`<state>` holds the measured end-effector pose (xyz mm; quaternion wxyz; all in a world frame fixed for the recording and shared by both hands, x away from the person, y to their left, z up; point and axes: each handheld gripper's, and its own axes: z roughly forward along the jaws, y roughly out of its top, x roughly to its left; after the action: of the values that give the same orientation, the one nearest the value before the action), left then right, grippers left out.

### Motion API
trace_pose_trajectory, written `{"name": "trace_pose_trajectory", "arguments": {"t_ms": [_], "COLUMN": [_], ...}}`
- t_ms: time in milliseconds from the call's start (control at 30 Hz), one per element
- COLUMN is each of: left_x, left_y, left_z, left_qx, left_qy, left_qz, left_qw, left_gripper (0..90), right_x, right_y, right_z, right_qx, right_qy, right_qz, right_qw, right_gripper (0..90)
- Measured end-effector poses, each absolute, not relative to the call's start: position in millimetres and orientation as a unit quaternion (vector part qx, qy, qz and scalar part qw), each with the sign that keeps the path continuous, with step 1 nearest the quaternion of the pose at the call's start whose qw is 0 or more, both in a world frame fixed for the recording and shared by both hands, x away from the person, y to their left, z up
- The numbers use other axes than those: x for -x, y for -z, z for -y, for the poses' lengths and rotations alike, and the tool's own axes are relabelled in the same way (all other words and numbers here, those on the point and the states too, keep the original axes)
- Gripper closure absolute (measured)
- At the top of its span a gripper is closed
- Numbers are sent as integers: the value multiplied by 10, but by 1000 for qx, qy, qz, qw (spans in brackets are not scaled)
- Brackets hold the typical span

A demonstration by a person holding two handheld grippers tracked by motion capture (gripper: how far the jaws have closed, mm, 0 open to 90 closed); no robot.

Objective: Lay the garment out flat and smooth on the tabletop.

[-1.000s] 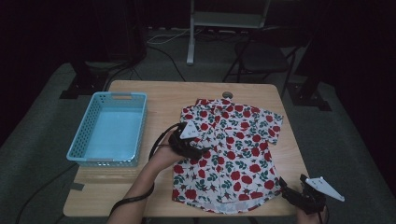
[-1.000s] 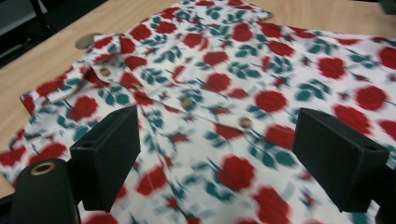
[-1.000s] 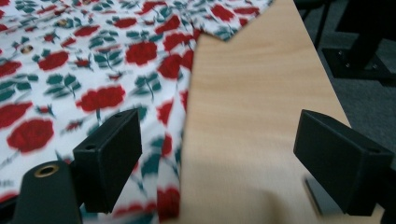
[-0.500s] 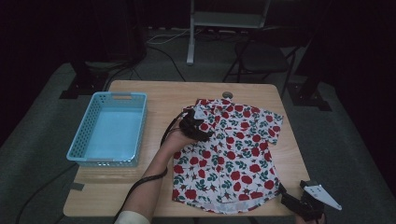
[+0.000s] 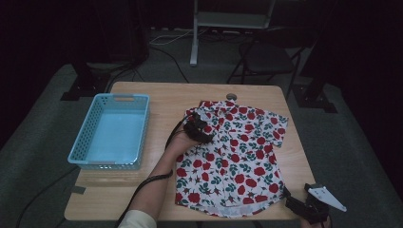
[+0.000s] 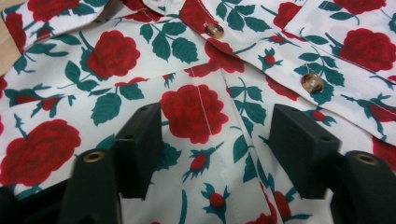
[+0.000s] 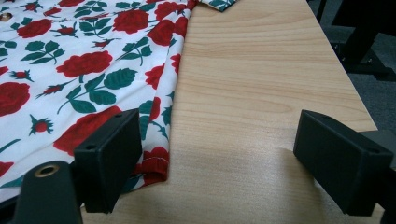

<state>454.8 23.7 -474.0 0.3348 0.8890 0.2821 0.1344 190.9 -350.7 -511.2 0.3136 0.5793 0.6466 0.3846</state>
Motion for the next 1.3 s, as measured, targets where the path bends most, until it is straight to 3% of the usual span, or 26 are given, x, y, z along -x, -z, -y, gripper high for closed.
{"name": "trace_pose_trajectory", "arguments": {"t_ms": [267,400,467,1000,1233,1300], "left_x": [-4560,-4529,-4525,-4432,-4370,-4374], "left_y": [4746,4721,4699,4343,4076,4028], "left_z": [-287,-248,-254,-624,-1111,-1289], "left_qx": [-880,-886,-884,-855,-813,-786], "left_qy": [-131,-156,-158,-193,-244,-247], "left_qz": [-299,-290,-292,-320,-380,-428], "left_qw": [345,327,330,359,367,372], "left_gripper": [618,808,856,870,868,797], "right_x": [-1914,-1919,-1922,-1934,-1935,-1936], "right_y": [5114,5117,5116,5116,5117,5117], "right_z": [3509,3506,3509,3521,3526,3525], "right_qx": [-577,-576,-576,-579,-580,-581], "right_qy": [-385,-385,-386,-391,-392,-392], "right_qz": [-649,-649,-649,-645,-643,-643], "right_qw": [312,313,313,310,310,310], "right_gripper": [146,146,146,146,147,146]}}
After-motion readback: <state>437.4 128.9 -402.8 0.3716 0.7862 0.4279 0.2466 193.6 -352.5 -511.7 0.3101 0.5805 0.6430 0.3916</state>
